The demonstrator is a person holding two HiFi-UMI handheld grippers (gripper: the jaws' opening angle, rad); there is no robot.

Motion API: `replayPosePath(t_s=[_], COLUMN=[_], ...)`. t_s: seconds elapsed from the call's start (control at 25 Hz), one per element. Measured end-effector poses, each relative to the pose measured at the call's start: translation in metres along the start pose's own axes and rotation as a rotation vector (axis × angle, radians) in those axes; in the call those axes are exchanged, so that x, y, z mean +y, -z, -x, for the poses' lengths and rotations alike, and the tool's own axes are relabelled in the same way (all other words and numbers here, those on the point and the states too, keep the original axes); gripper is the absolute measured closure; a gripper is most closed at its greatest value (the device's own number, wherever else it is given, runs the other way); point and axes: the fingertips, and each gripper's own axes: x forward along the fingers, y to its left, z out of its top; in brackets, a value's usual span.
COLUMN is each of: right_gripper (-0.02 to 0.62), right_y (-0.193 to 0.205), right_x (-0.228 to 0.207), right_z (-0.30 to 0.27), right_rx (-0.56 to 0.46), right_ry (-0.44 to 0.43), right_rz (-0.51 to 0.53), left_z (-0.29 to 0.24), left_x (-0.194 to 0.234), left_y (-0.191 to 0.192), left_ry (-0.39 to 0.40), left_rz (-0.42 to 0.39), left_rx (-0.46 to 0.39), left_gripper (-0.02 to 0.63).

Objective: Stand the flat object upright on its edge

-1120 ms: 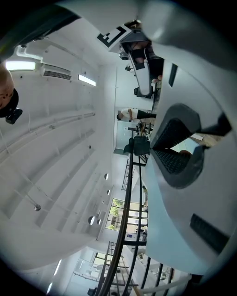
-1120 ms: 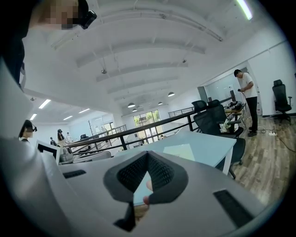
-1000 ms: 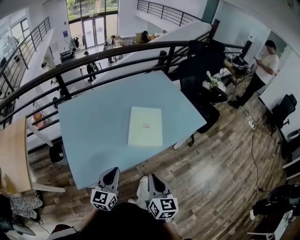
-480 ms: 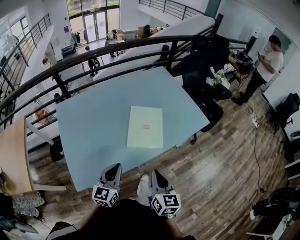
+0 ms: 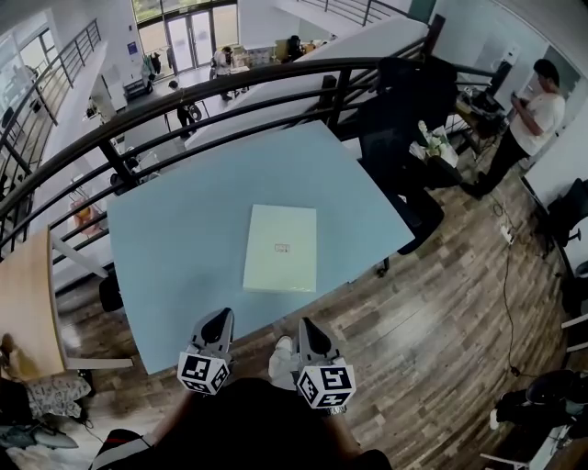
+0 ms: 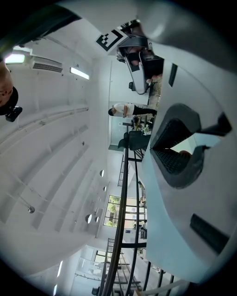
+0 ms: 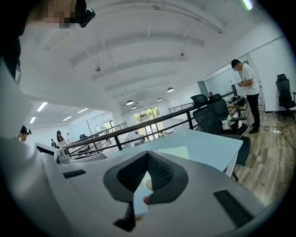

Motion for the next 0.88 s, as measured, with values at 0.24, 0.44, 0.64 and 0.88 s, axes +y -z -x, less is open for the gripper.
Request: replayPosePath(t_s=[0.24,0.44,0.64,0.88], right_gripper=[0.588,0.588,0.588,0.588], right_y=[-0.007,-0.01,-0.01,0.001], right_x=[-0.029,-0.043,-0.055,-0.083], right_z=[-0.02,-0.04,-0.054,-0.072], right_rx=[0.02,0.037,0.054,0.093], right_ry=[-0.018,-0.05,-0.074,-0.074], right_rz=[-0.003,0.005,0.022,0.031], left_z=[-0.024,-0.039,-0.056,-0.082], left_x=[0.001,0.008,0.014,0.018], left_y=[0.001,0.004,0.01,0.025], left_ry=[-0.021,-0.055,-0.082,-0.099], left_rz=[0.004,0.011,0.01,0.019], left_rx=[0.01,0.019,0.025,0.042], left_gripper=[0.603,0.603,0.603,0.603])
